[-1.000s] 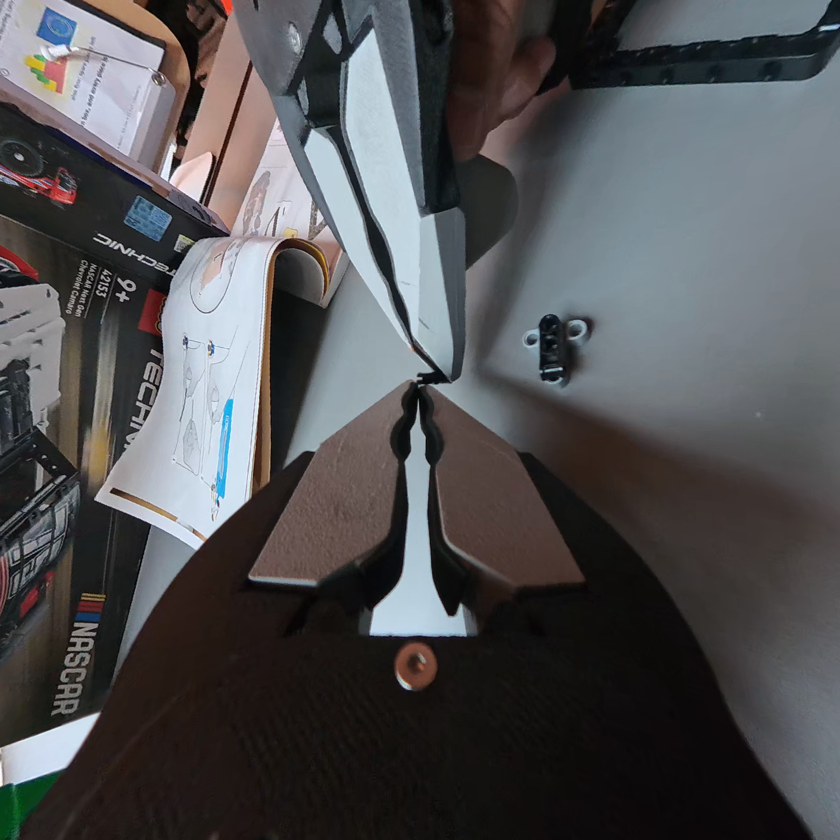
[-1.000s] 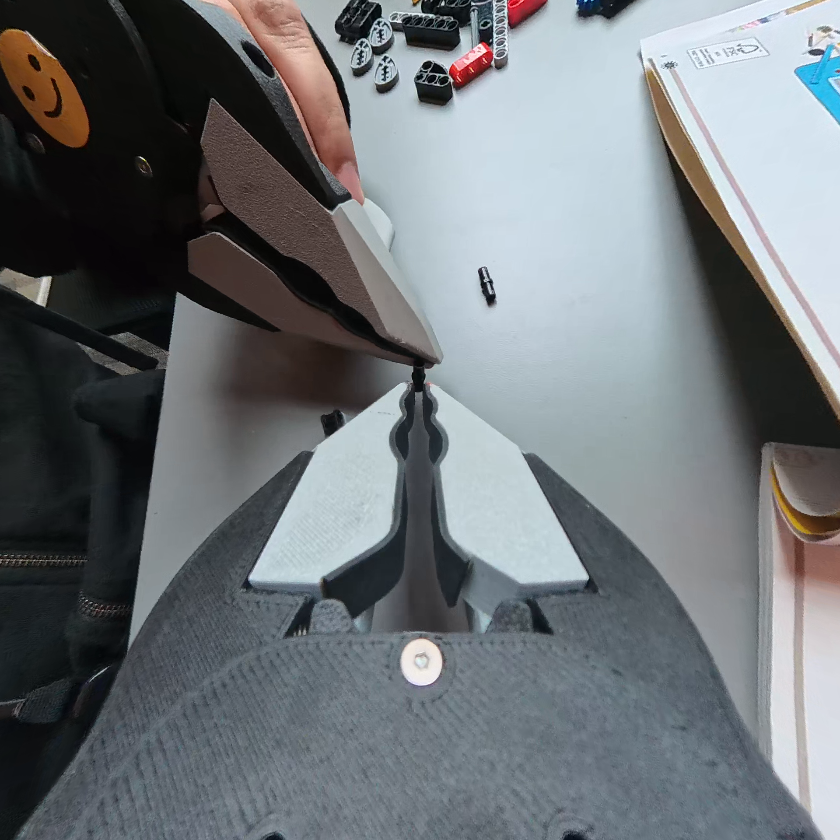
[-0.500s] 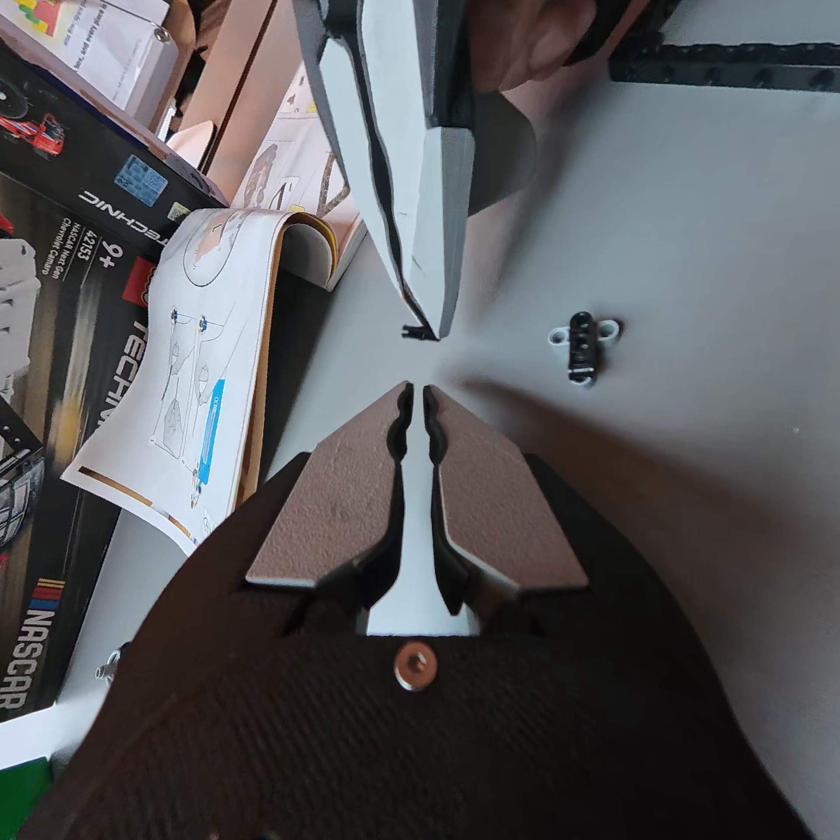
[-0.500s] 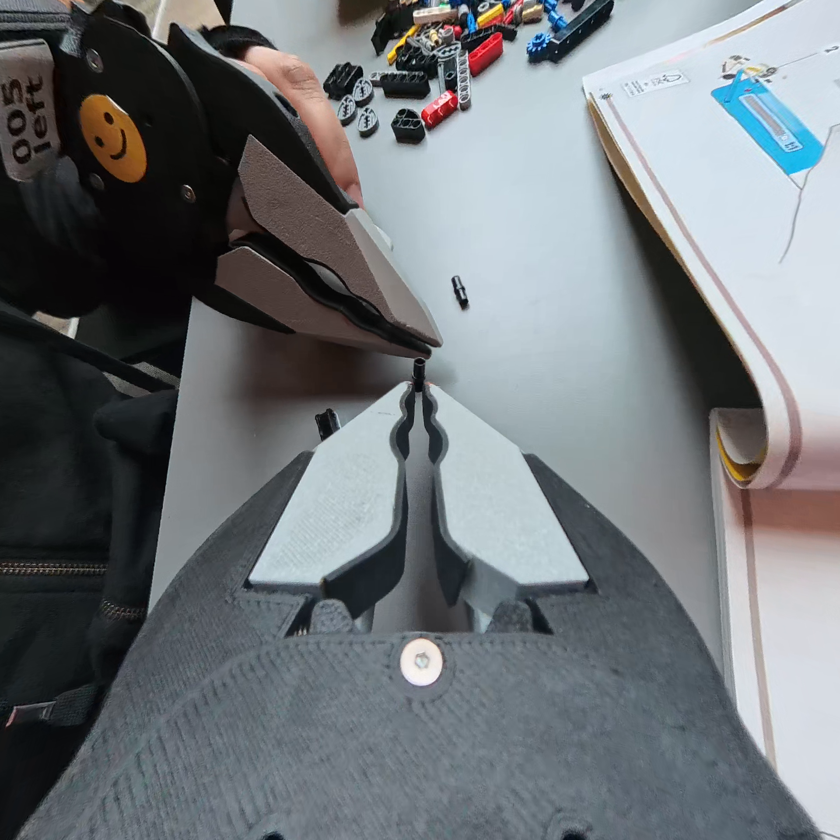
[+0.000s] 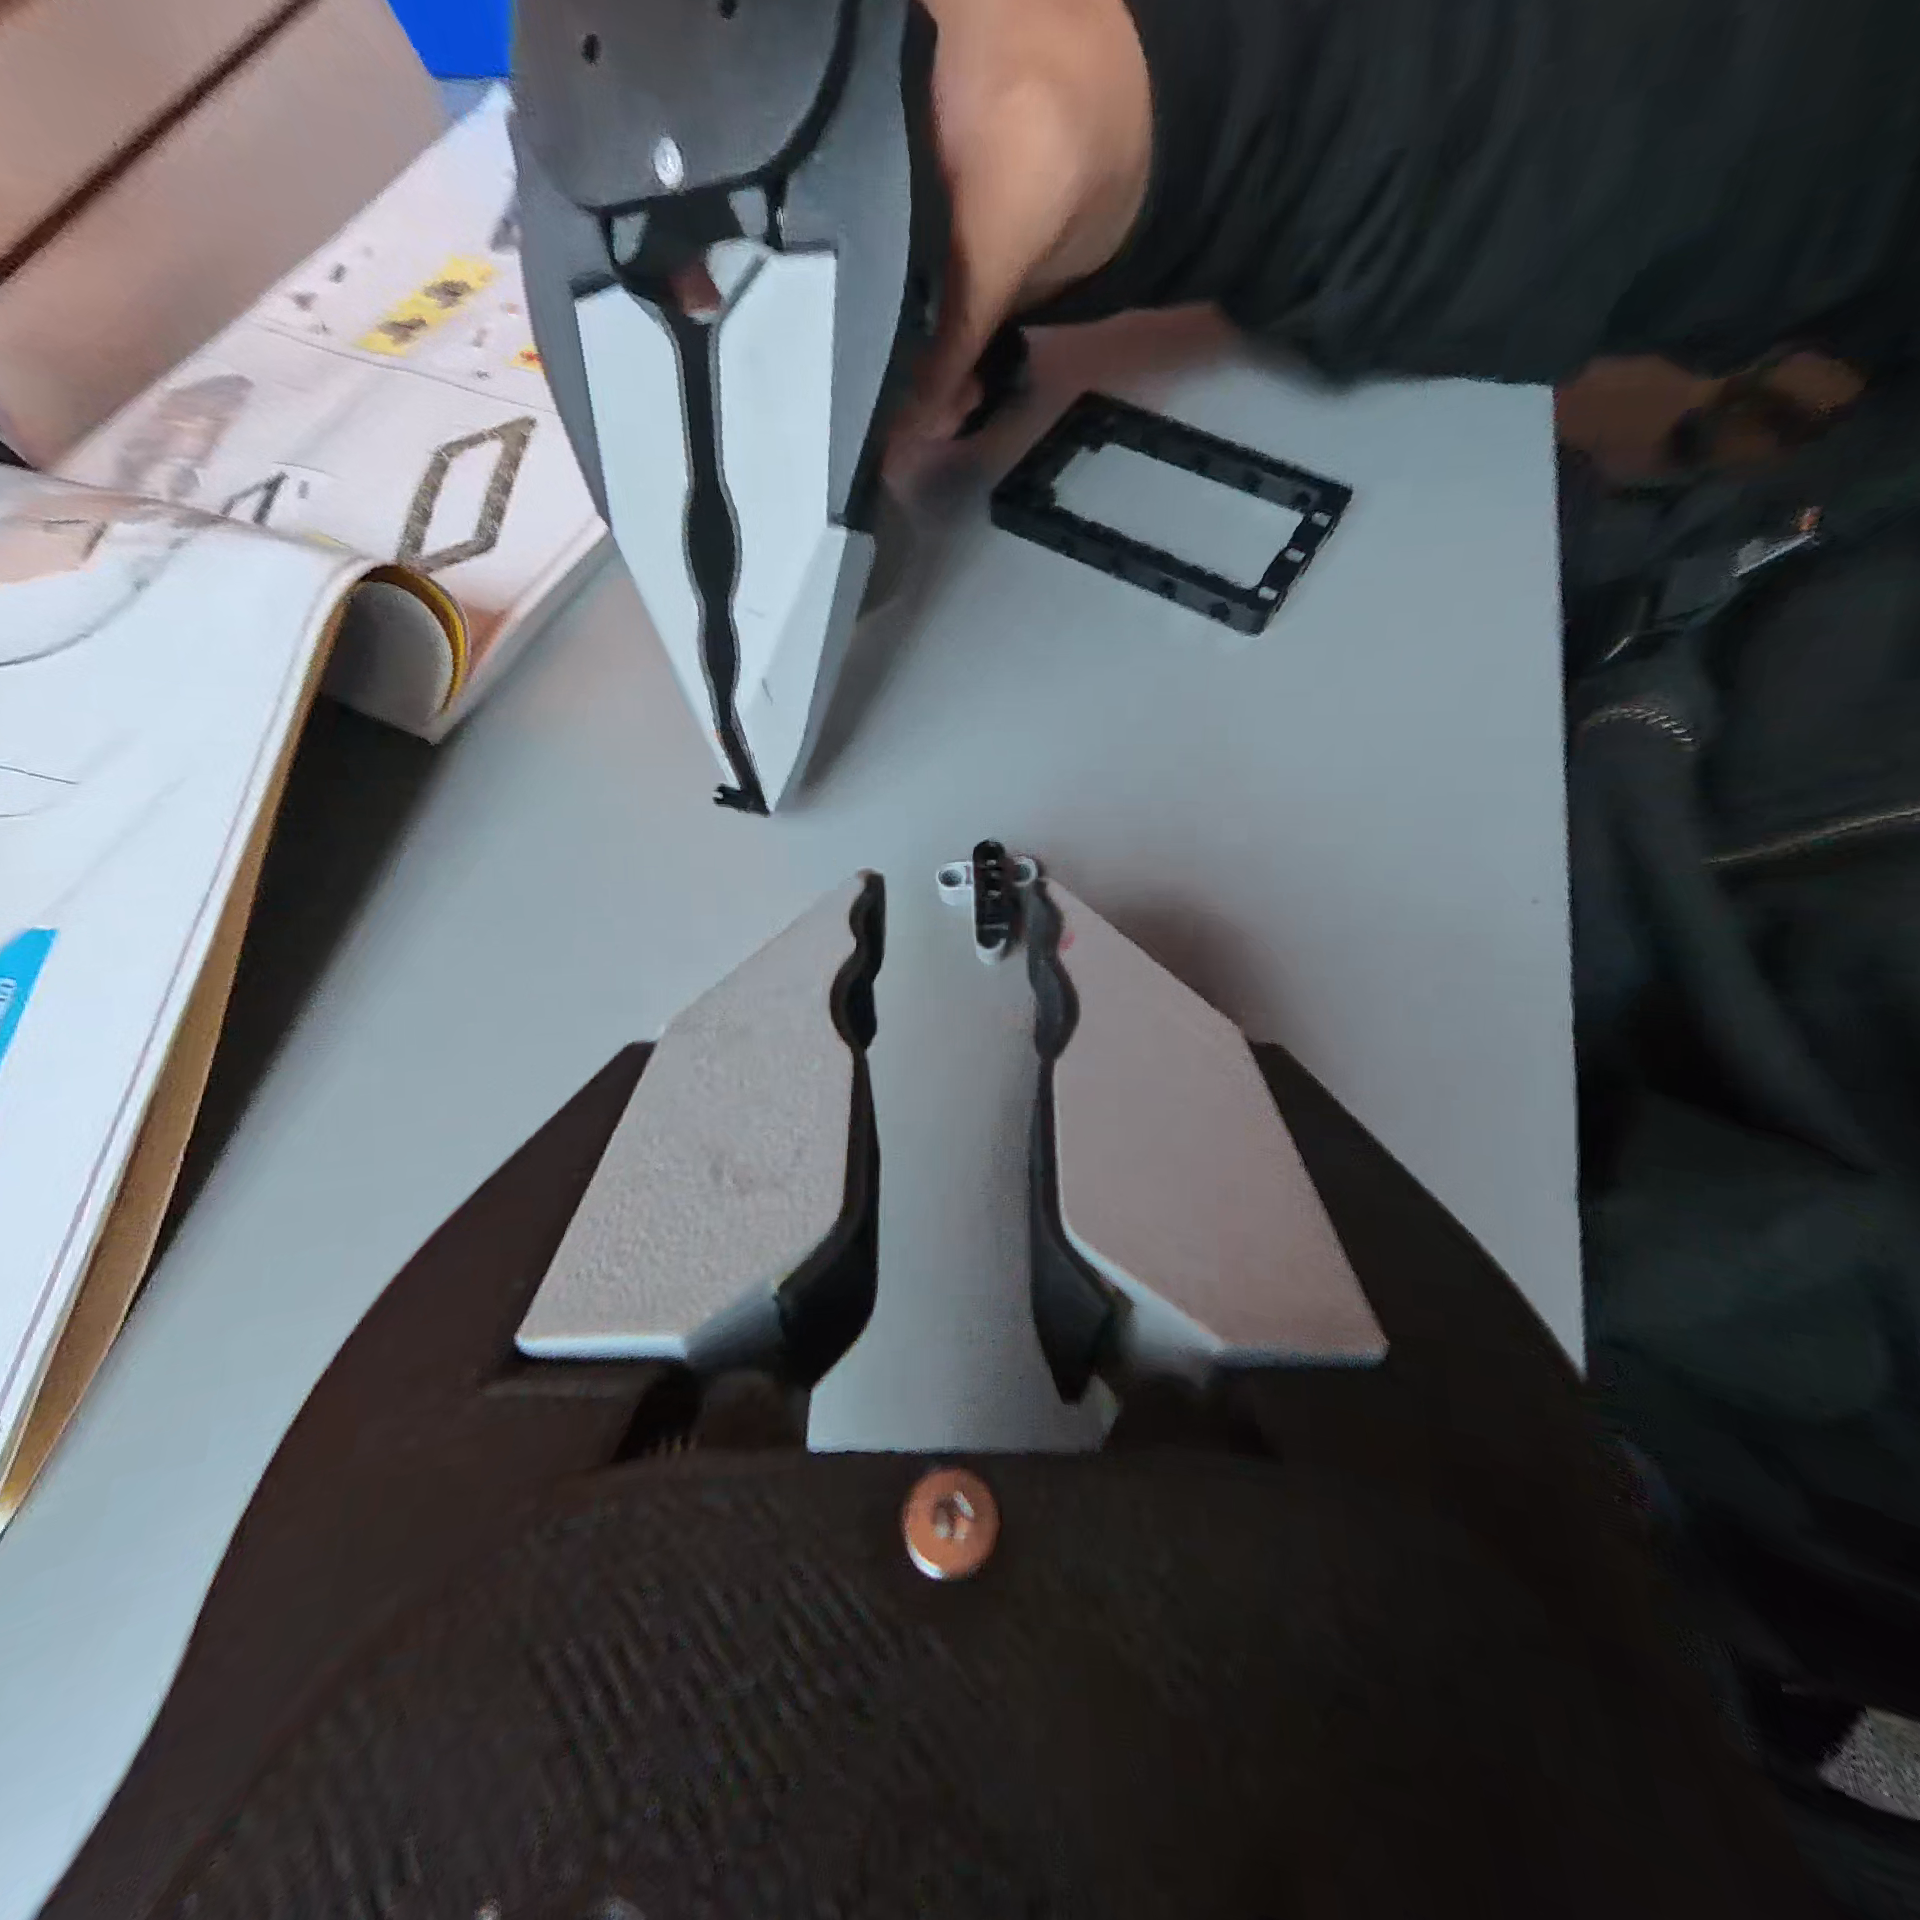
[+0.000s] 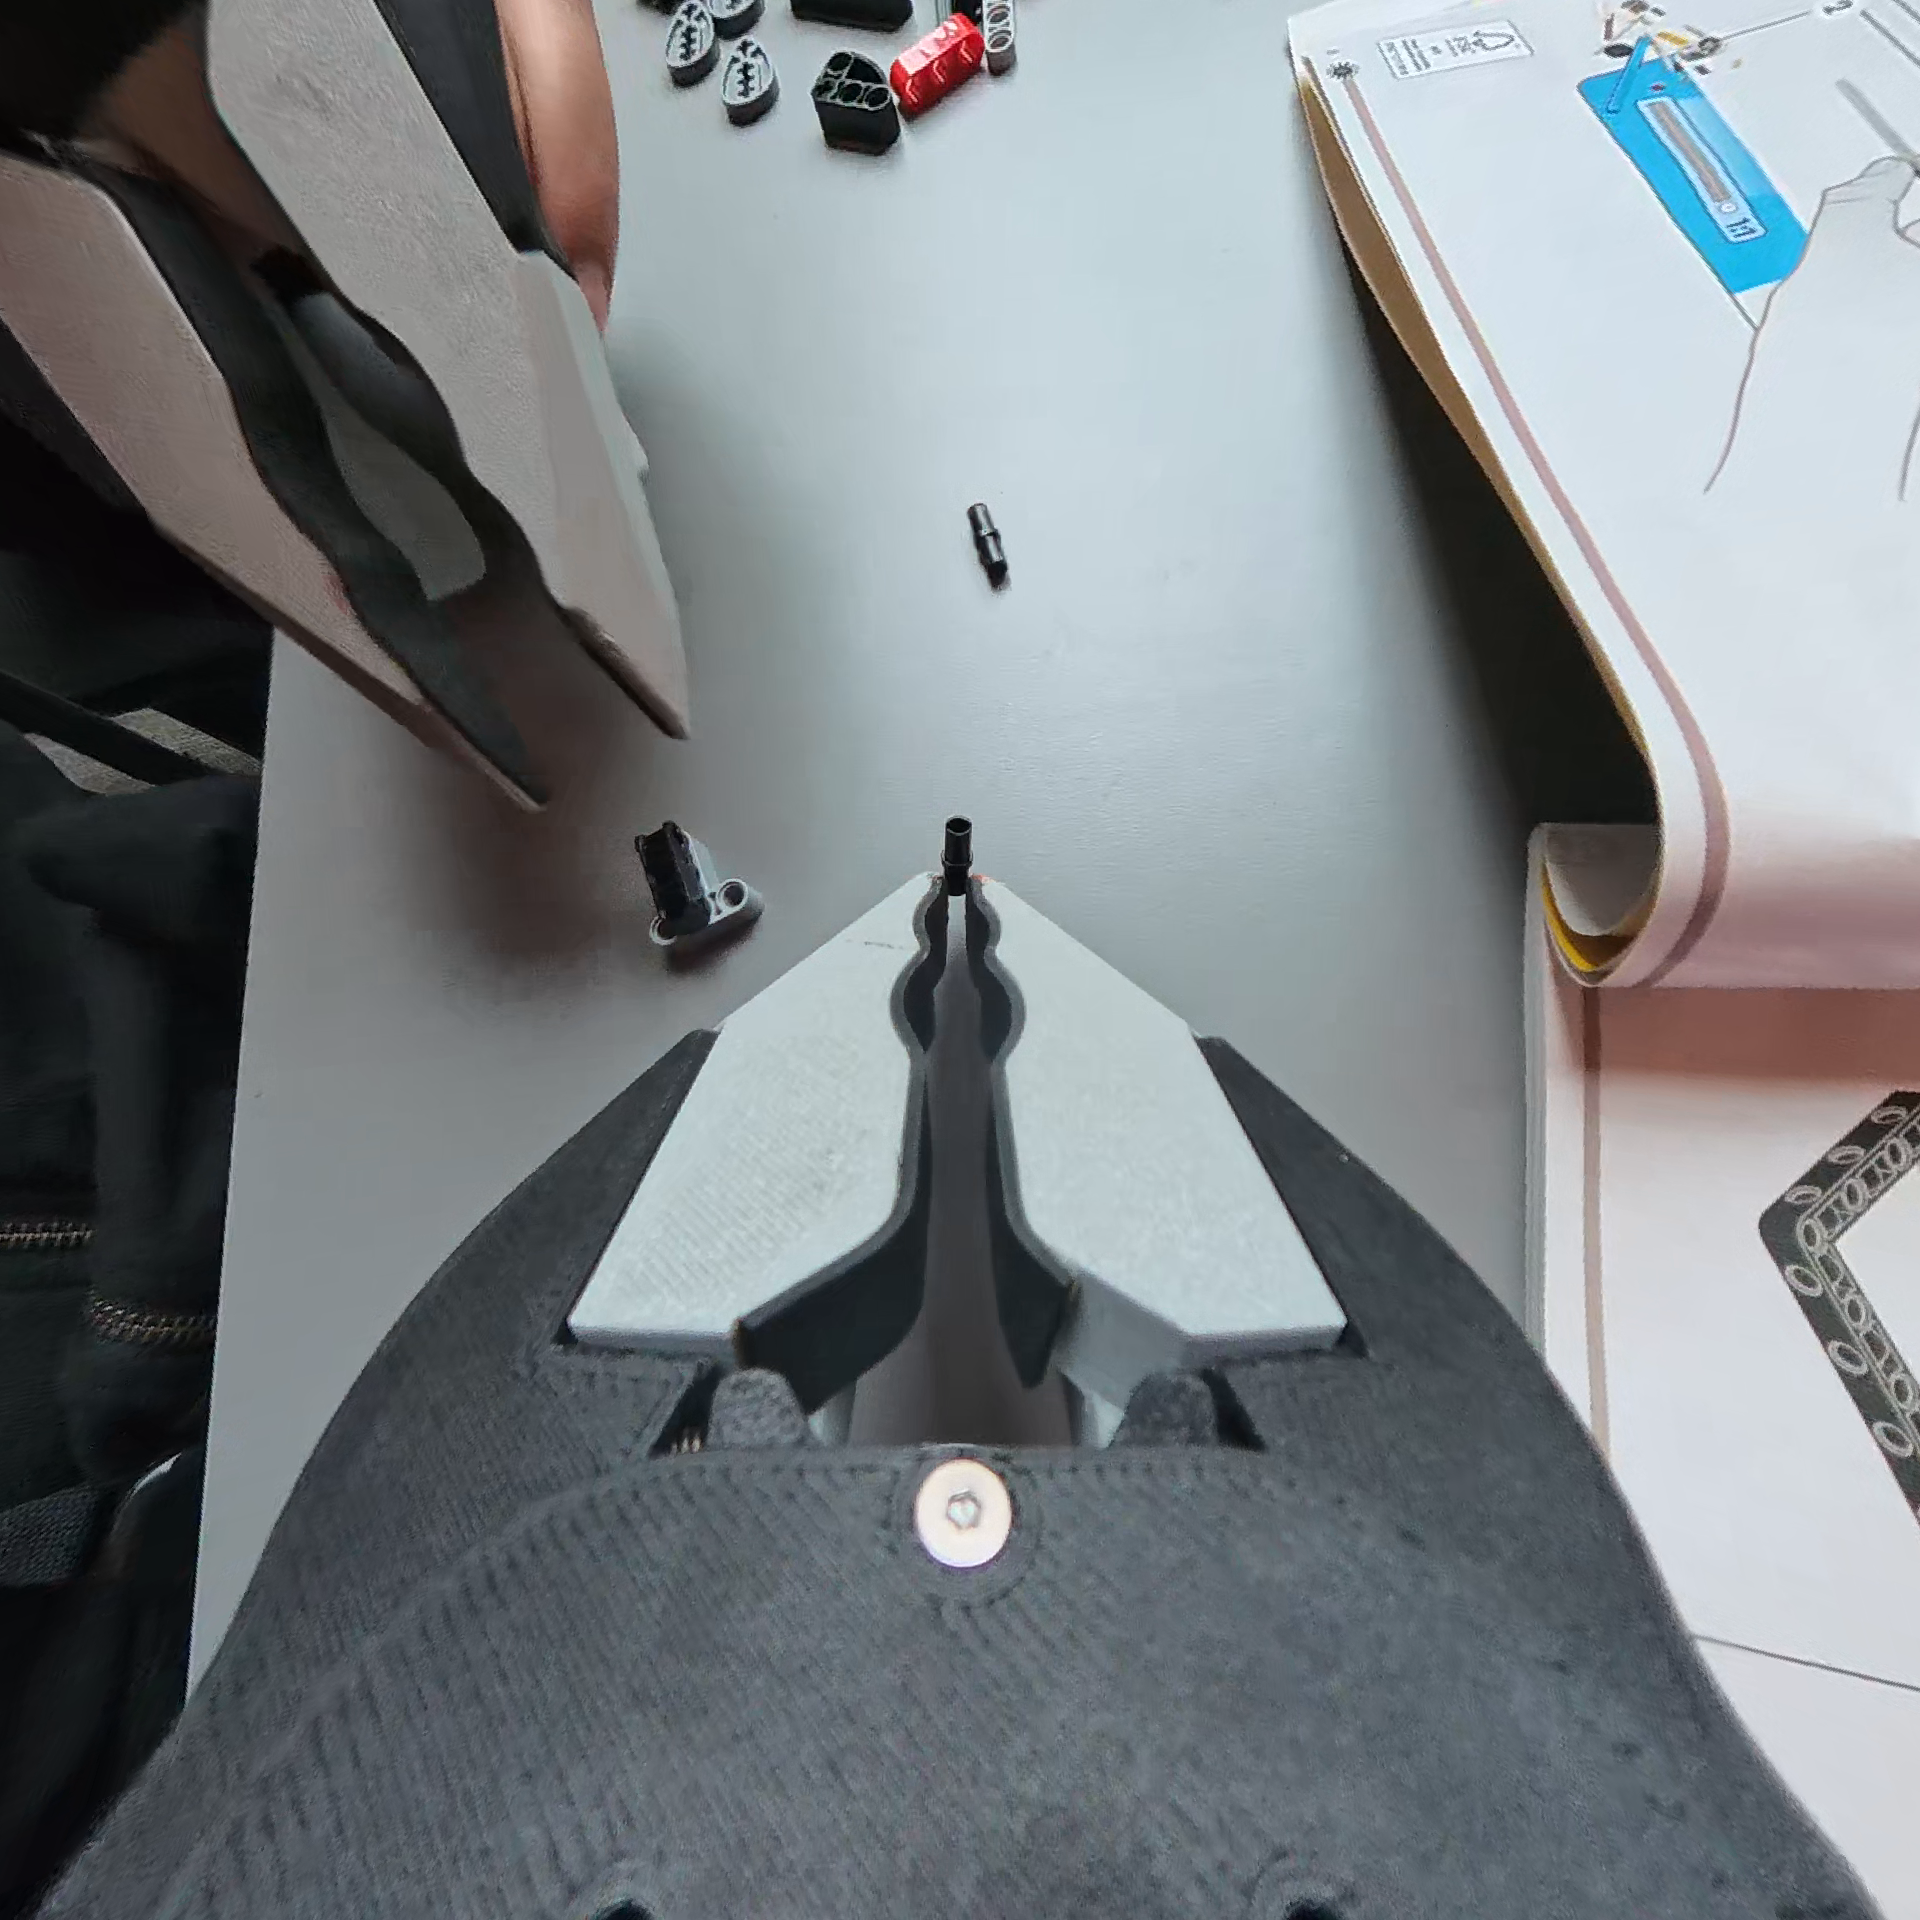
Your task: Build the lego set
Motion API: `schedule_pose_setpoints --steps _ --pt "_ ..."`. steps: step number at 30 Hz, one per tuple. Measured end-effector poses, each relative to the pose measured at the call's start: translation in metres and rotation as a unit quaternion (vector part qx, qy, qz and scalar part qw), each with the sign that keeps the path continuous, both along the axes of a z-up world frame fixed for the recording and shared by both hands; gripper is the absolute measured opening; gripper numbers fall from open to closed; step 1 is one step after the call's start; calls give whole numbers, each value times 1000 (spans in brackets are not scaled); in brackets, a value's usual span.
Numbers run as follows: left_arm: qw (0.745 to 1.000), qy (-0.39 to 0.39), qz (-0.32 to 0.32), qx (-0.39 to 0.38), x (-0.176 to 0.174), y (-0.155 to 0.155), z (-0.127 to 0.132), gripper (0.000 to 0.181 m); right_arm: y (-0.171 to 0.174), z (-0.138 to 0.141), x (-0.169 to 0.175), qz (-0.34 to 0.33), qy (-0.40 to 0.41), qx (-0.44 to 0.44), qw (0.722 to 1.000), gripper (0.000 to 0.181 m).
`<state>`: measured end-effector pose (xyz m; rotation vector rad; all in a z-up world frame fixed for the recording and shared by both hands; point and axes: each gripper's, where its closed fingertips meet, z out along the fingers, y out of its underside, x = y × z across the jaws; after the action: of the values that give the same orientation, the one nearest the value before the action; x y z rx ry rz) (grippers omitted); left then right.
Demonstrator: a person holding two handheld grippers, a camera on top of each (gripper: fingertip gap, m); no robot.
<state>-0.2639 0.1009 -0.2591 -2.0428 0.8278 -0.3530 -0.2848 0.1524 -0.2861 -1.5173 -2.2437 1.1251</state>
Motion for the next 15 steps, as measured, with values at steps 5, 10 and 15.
schedule_pose_setpoints --steps 5,10,15 --pt "997 58 -6 -57 7 2 -34 24 1 2 1 0 4 2 1000 0" --pt "998 50 -7 -38 11 7 -25 9 5 3 6 -6 6 1 1000 0" --pt "999 33 9 -40 1 12 -17 5 16 10 11 -15 15 12 1000 0"
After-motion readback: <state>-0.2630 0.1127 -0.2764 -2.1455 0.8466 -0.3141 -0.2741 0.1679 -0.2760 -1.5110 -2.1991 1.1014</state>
